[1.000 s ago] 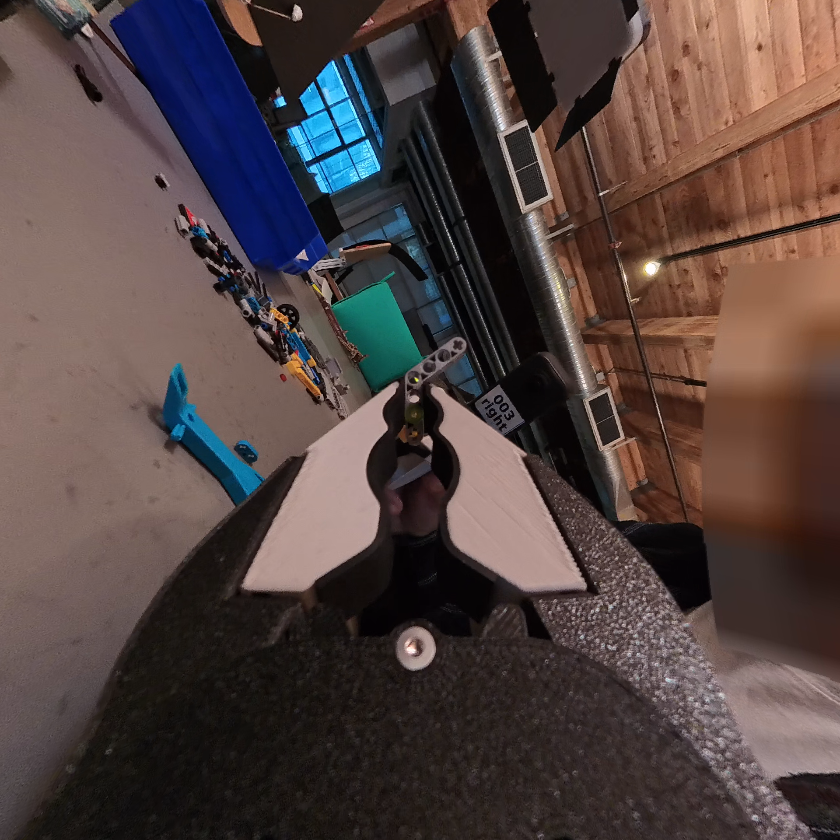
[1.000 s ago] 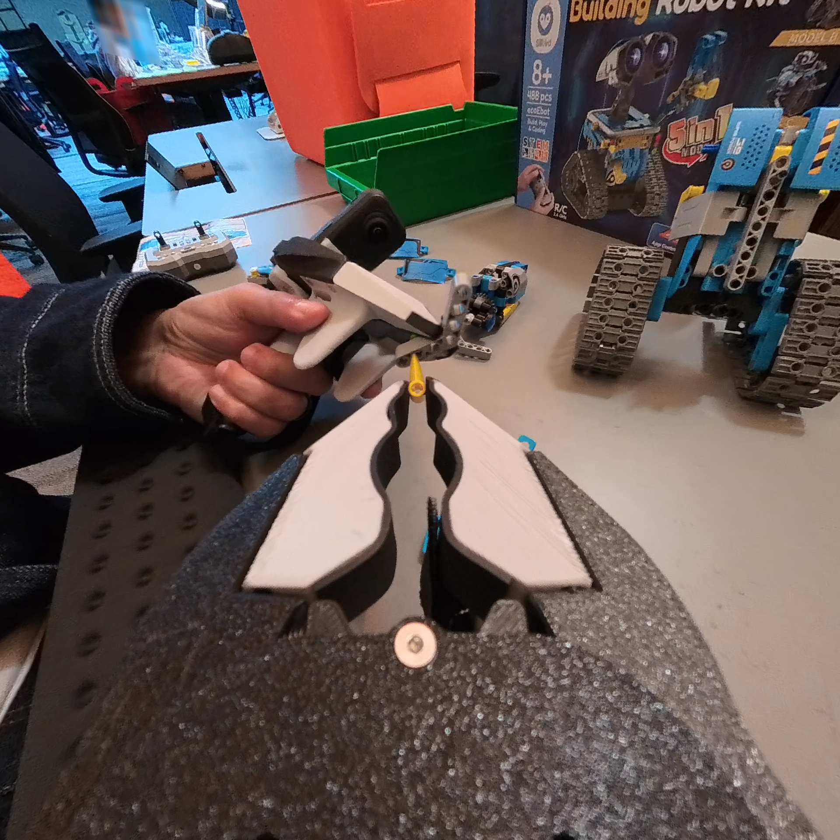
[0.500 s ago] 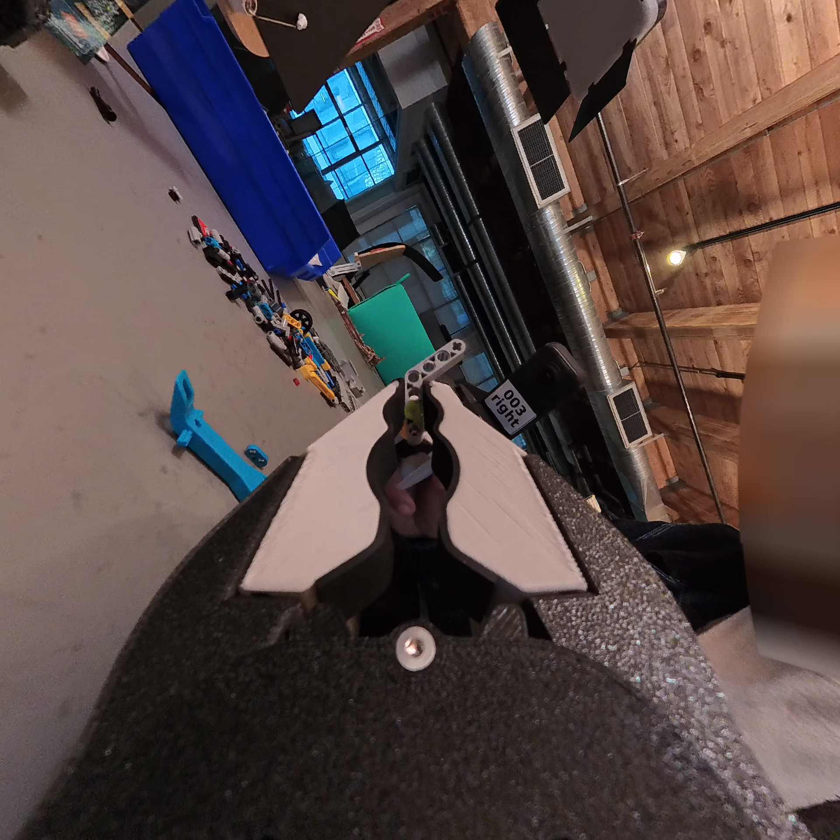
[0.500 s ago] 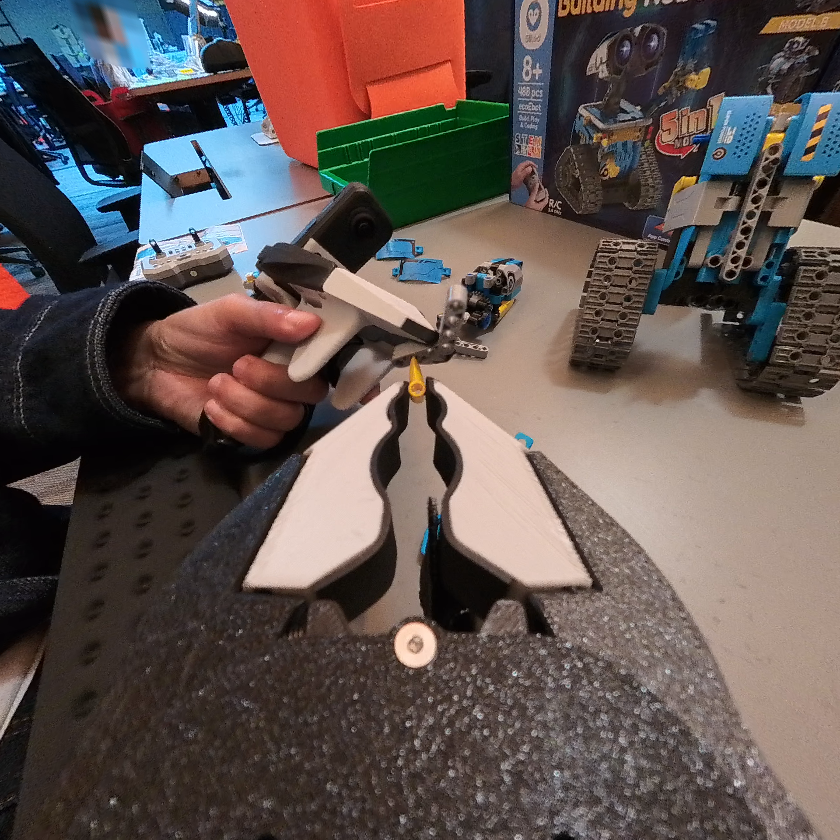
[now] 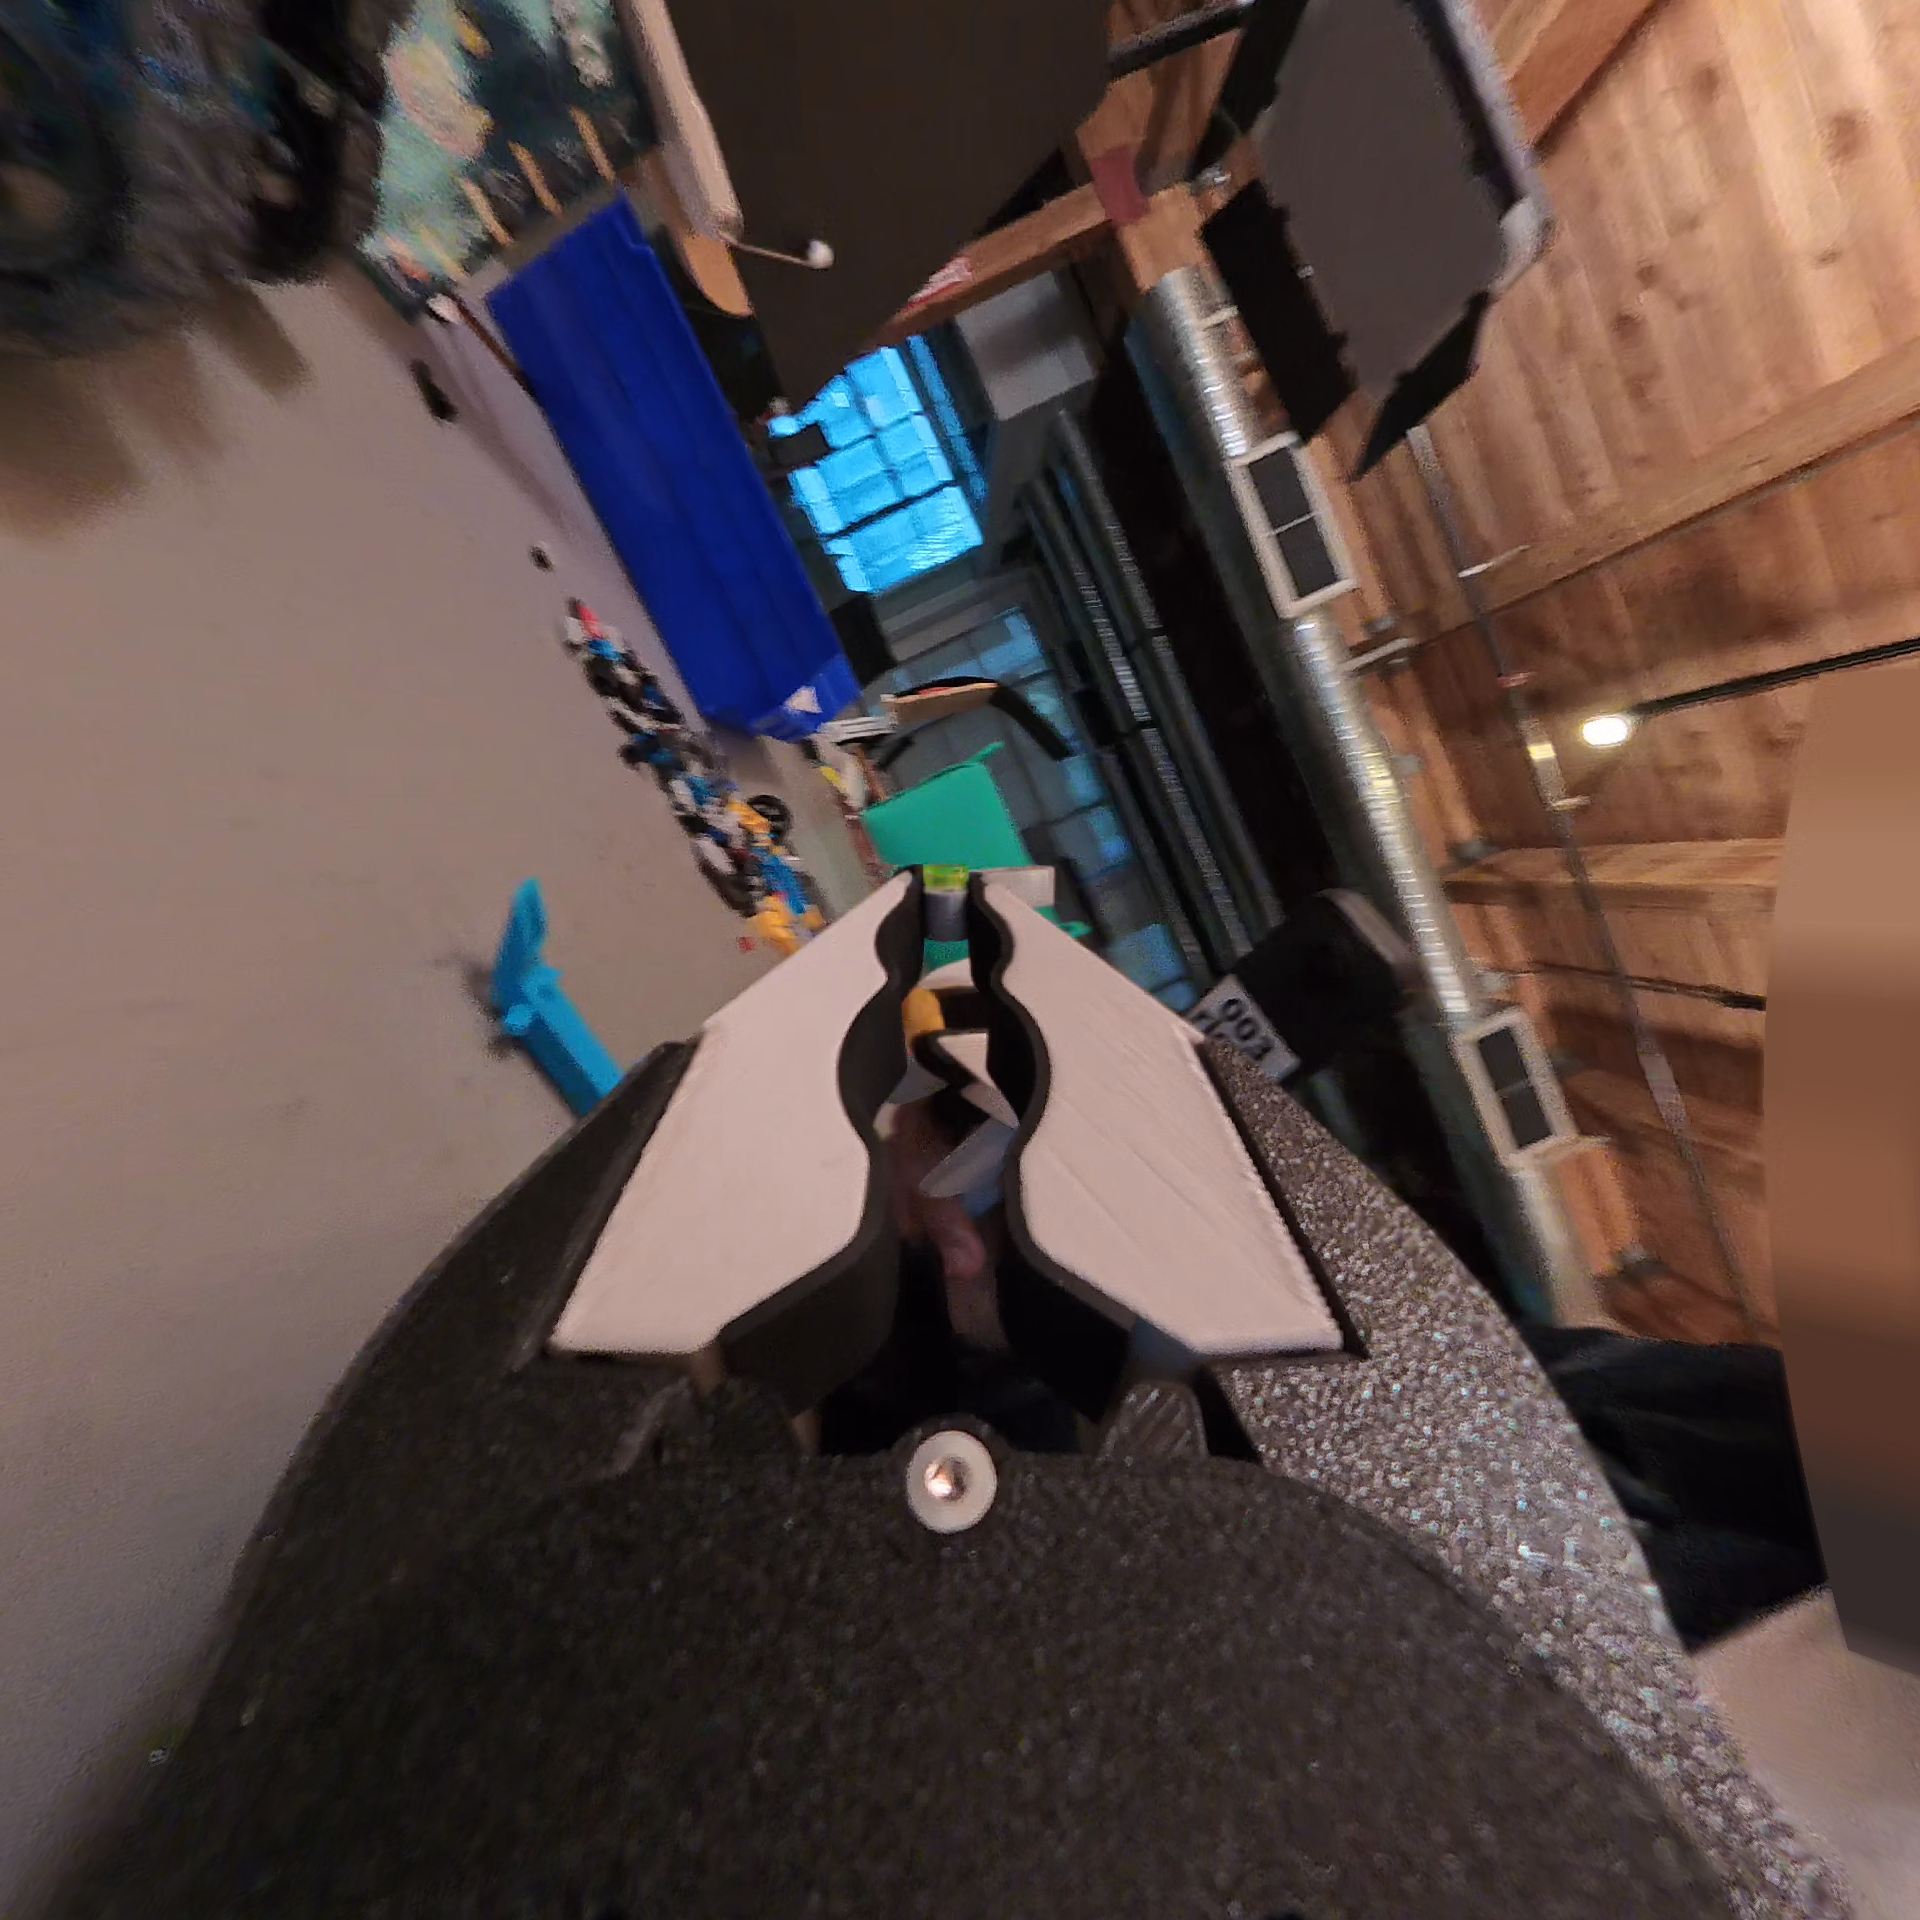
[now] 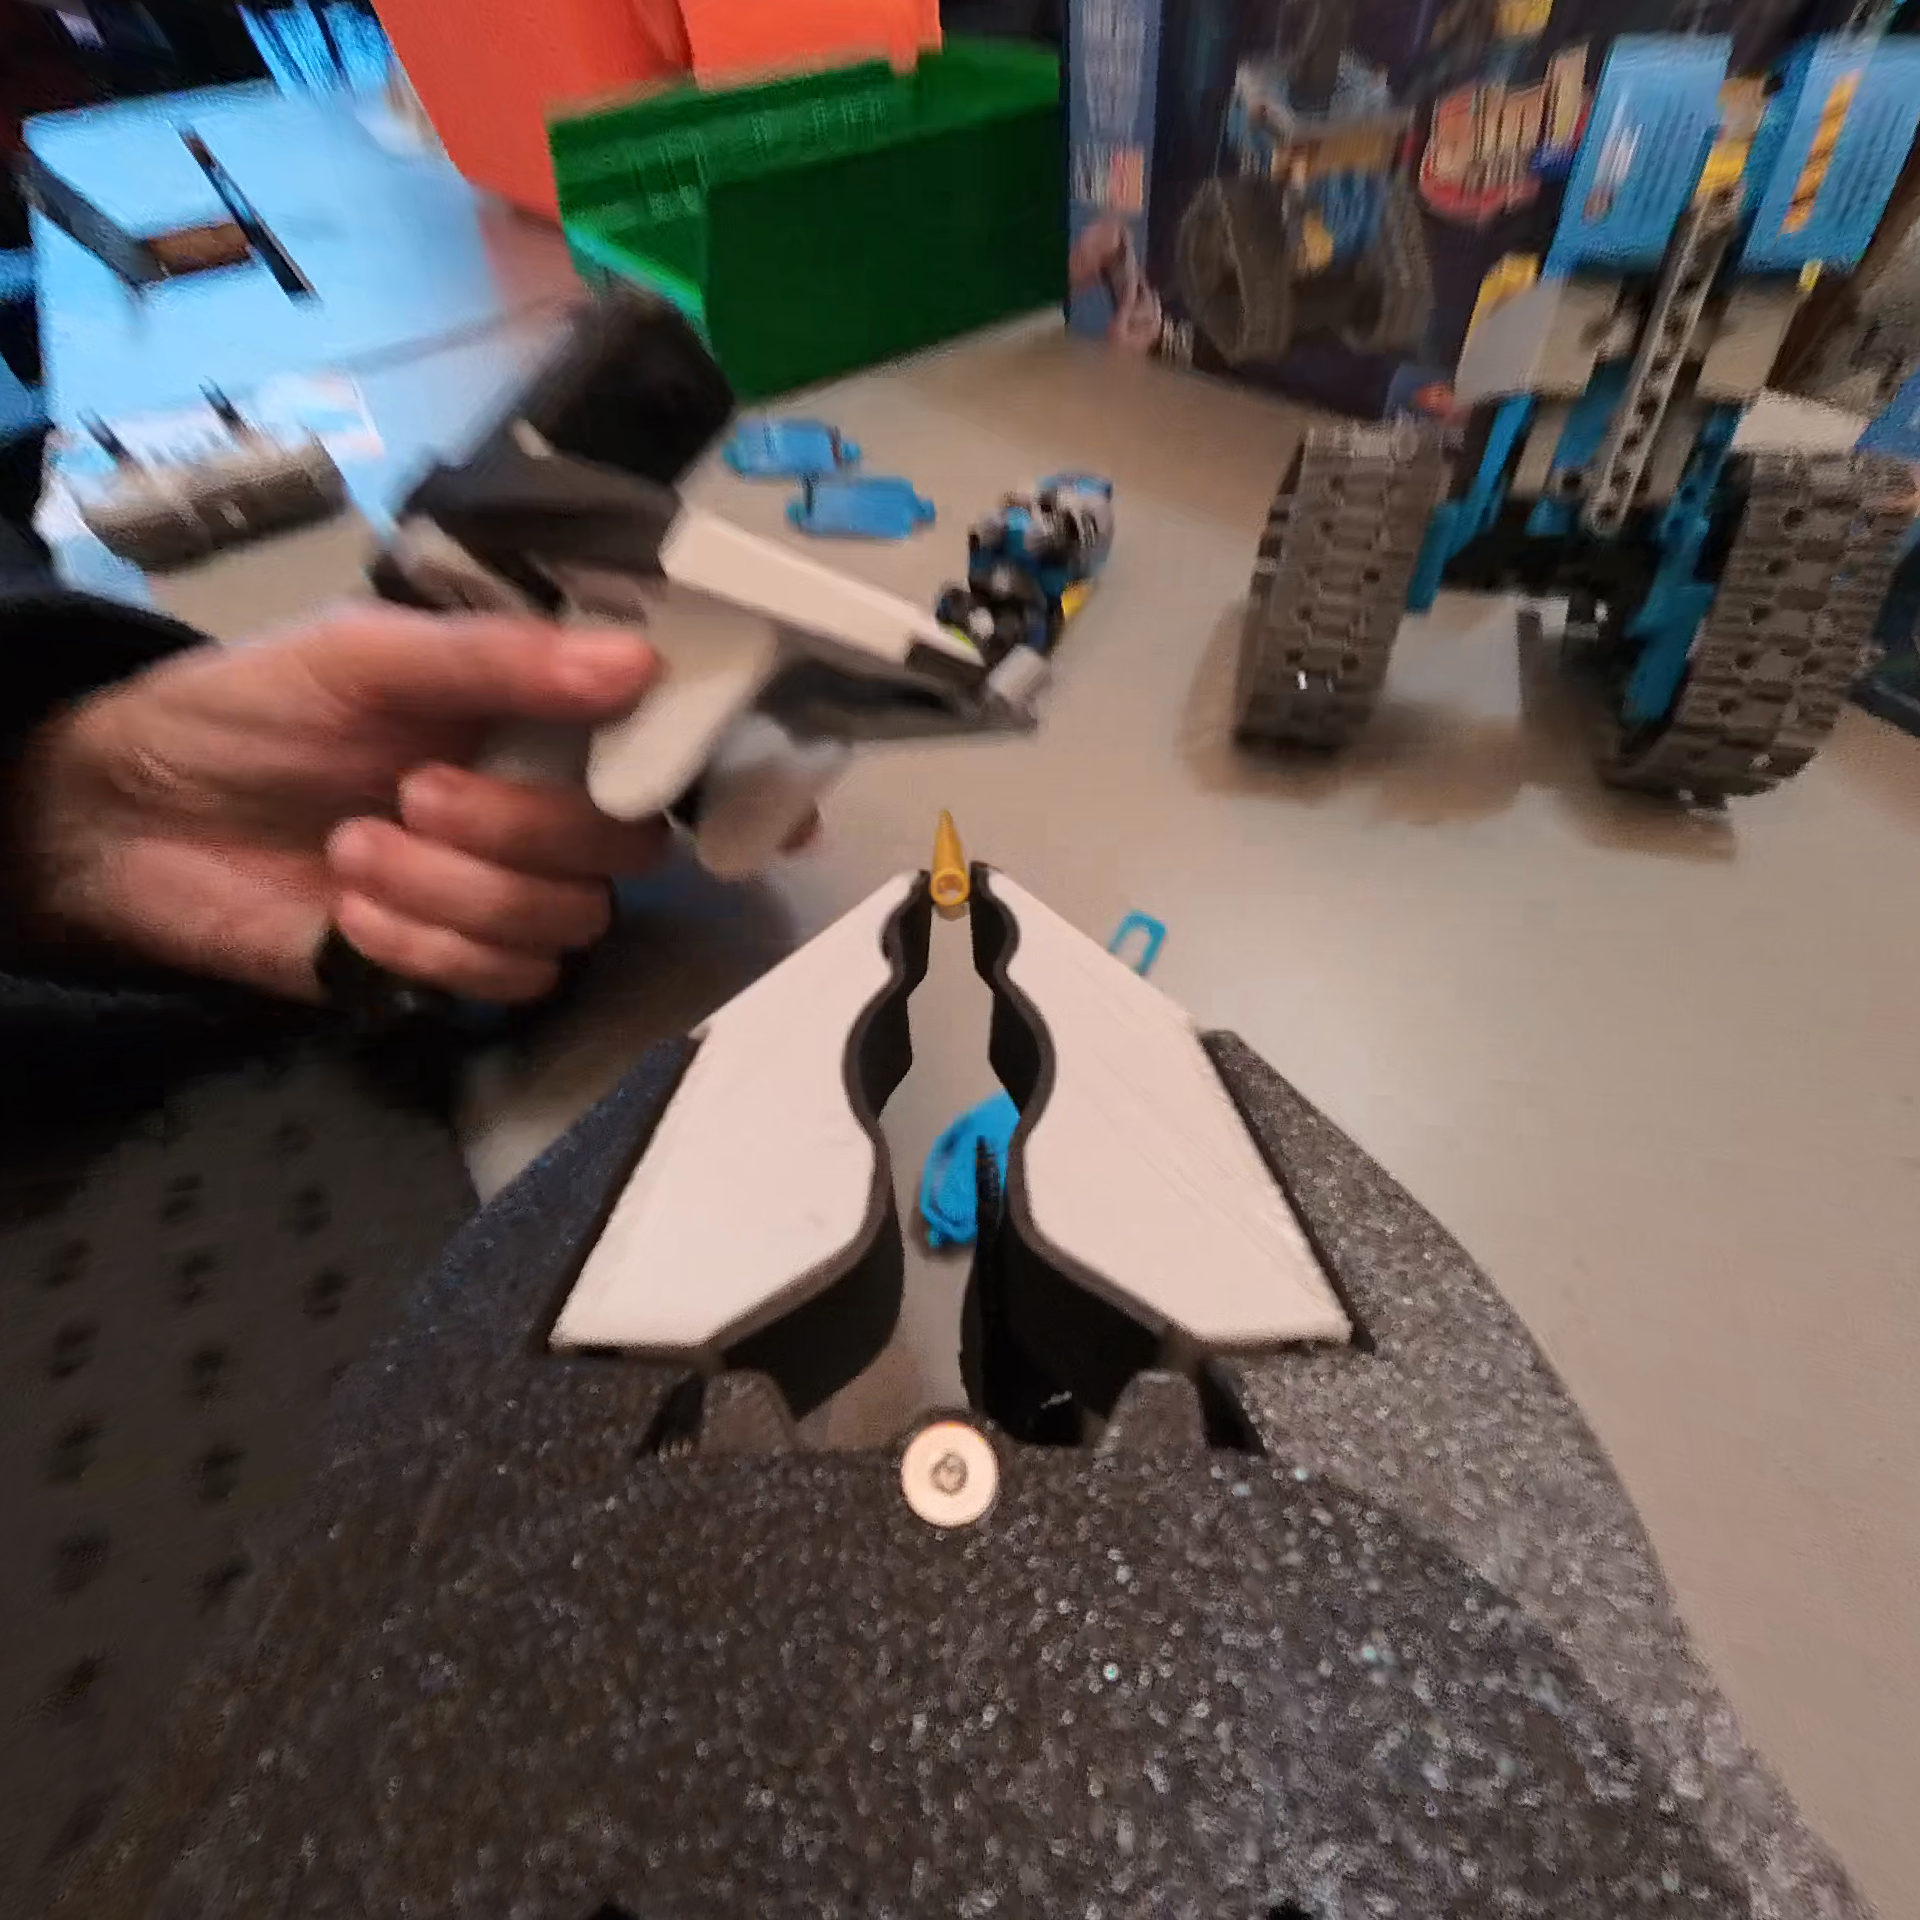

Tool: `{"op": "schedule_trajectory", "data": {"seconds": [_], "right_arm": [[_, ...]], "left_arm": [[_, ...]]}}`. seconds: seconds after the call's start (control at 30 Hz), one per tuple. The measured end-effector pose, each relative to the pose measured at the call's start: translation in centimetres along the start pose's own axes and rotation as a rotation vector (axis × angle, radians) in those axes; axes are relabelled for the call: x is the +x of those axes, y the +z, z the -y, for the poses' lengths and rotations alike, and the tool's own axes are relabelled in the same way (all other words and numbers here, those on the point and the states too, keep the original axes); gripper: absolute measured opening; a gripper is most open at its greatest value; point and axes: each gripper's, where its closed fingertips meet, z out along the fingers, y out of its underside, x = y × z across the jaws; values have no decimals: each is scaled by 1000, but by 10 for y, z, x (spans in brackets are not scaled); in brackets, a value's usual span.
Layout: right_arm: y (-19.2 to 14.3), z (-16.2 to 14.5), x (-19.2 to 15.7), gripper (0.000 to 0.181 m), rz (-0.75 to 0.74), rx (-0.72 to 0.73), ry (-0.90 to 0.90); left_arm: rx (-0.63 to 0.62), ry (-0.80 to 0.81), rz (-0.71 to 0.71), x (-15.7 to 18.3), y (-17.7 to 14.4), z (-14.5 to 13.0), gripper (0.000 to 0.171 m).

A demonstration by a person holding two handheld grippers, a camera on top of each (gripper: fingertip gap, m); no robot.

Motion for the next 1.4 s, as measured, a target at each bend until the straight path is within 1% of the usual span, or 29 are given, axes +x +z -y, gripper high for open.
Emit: {"op": "schedule_trajectory", "data": {"seconds": [0.03,0.1,0.2,0.27,0.3,0.33,0.37,0.43,0.5,0.57,0.63,0.73,0.8,0.9,0.97,1.0,1.1,1.13,1.2,1.27,1.3,1.33,1.4], "right_arm": [[-1,-10,5,5,-8,-49,-6],[-6,-32,22,5,-52,-146,-14],[-30,-37,59,5,-154,-144,-24],[-43,-56,85,5,-211,-213,-21],[-48,-68,96,5,-225,-254,0],[-50,-78,100,5,-202,-286,29],[-50,-84,98,5,-158,-304,58],[-46,-77,87,5,-94,-272,63],[-41,-73,67,5,-17,-259,-6],[-36,-81,60,5,-20,-317,-94],[-33,-79,50,5,0,-312,-151],[-34,-77,54,5,-33,-303,-157],[-34,-79,57,5,-28,-308,-126],[-37,-81,73,5,-106,-323,-103],[-51,-85,110,6,-290,-356,-91],[-61,-85,128,6,-363,-350,-63],[-106,-82,181,6,-581,-275,80],[-127,-85,200,6,-677,-258,116],[-162,-94,228,9,-804,-251,186],[-183,-106,243,23,-867,-250,259],[-188,-107,246,29,-878,-236,291],[-187,-103,244,32,-866,-211,302],[-175,-79,226,31,-813,-143,213]], "left_arm": [[-13,62,46,-3,-3,2,6],[-74,247,149,-6,-7,1,6],[-202,606,333,-15,-10,-6,6],[-300,856,438,-21,-12,-13,6],[-354,982,496,-27,-14,-17,6],[-398,1082,537,-32,-16,-19,6],[-419,1140,560,-34,-16,-21,6],[-433,1160,576,-36,-17,-22,6],[-432,1134,566,-36,-17,-22,6],[-415,1116,549,-33,-18,-20,6],[-430,1118,571,-38,-23,-18,6],[-458,1148,635,-49,-34,-13,6],[-458,1159,647,-50,-37,-12,6],[-464,1153,634,-49,-37,-15,6],[-469,1166,641,-50,-39,-14,6],[-470,1182,660,-51,-43,-11,6],[-460,1232,735,-55,-63,3,7],[-452,1241,759,-56,-72,8,6],[-429,1245,803,-57,-90,18,7],[-394,1229,833,-56,-107,26,7],[-376,1217,839,-55,-114,29,6],[-358,1207,842,-54,-120,32,6],[-326,1199,840,-50,-128,36,6]]}}
